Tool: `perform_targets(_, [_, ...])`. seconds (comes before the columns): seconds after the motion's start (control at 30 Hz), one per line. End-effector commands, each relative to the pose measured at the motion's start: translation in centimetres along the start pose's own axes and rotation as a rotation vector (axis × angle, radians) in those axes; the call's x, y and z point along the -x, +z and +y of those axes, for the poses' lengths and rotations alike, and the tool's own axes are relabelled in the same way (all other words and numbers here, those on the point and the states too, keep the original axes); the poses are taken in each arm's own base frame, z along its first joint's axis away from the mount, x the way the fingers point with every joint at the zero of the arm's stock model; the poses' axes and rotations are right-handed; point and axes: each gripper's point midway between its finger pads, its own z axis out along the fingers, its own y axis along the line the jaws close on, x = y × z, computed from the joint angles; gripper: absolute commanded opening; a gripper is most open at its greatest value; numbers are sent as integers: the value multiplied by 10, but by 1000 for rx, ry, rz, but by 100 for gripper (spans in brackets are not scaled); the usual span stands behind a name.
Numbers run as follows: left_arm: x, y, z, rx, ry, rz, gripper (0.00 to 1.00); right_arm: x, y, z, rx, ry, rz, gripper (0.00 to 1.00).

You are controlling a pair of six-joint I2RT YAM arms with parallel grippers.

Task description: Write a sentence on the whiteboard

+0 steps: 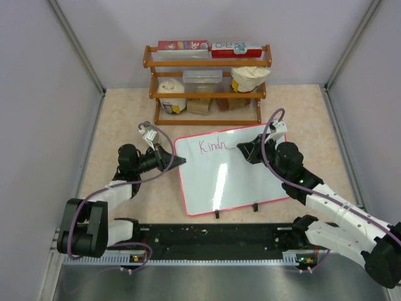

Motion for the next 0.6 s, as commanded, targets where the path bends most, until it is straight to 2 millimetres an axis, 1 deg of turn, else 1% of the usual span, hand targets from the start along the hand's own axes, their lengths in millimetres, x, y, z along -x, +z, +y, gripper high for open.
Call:
perform_targets(0.0, [-4,1,34,124,163,-22,0,20,-7,10,38,-7,-52,0])
perform_targets(0.07, [-4,1,34,122,160,-20,0,27,-9,12,38,-4,-73,0])
perform_targets(0.27, [-4,1,34,122,159,-19,0,37,-8,7,17,5,-110,0])
perform_targets(0.4, [-4,1,34,123,157,-20,0,40,-3,4,11,17,-113,0])
perform_targets(0.43, [-4,1,34,123,157,-20,0,38,-1,2,9,20,-106,0])
perform_targets(0.57, [-3,1,34,124,160,-21,0,37,3,5,25,33,-102,0])
